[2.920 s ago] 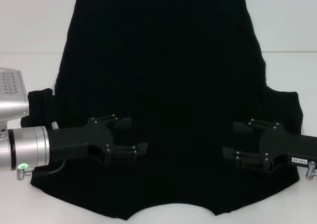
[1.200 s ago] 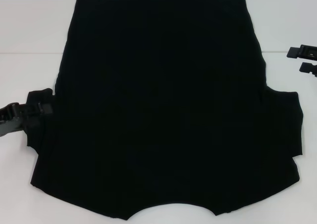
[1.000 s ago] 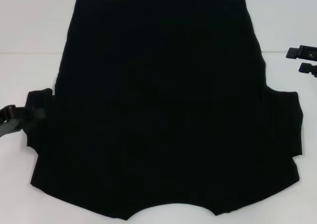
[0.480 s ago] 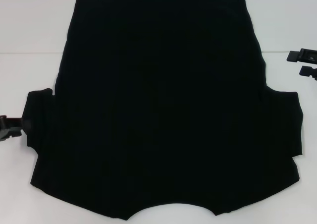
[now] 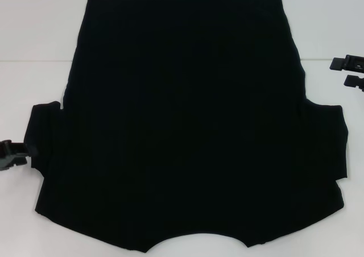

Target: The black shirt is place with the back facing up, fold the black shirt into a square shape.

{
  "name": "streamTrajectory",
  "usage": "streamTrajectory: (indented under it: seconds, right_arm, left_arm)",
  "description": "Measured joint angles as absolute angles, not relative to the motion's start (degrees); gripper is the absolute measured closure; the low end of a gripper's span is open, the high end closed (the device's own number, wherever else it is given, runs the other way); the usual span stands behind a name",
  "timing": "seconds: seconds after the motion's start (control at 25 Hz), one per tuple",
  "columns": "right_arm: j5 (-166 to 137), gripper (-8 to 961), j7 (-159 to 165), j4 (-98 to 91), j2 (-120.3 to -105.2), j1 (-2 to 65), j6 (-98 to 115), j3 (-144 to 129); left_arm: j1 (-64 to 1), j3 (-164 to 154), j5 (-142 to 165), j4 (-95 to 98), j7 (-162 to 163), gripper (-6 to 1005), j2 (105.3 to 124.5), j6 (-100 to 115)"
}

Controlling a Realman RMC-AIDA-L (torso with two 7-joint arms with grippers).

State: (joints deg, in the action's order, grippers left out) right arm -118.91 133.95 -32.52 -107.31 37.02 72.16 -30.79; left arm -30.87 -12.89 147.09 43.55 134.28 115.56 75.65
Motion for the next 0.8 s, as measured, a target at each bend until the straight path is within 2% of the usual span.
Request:
streamTrajectory:
  seconds: [0.56,0.8]
  right_arm:
    - [-118.9,150,133.9,-32.5,-107.31,37.1,72.1,-30.8]
    - [-118.8,151,133.9,-32.5,-107.31,37.0,72.2,-30.7]
  left_arm:
    - [-31.7,-13.3,146.8,40.7,135.2,632,115.63,74.6]
    - [-32.0,-13.5,147.1,40.7,135.6,745,115.5,74.7]
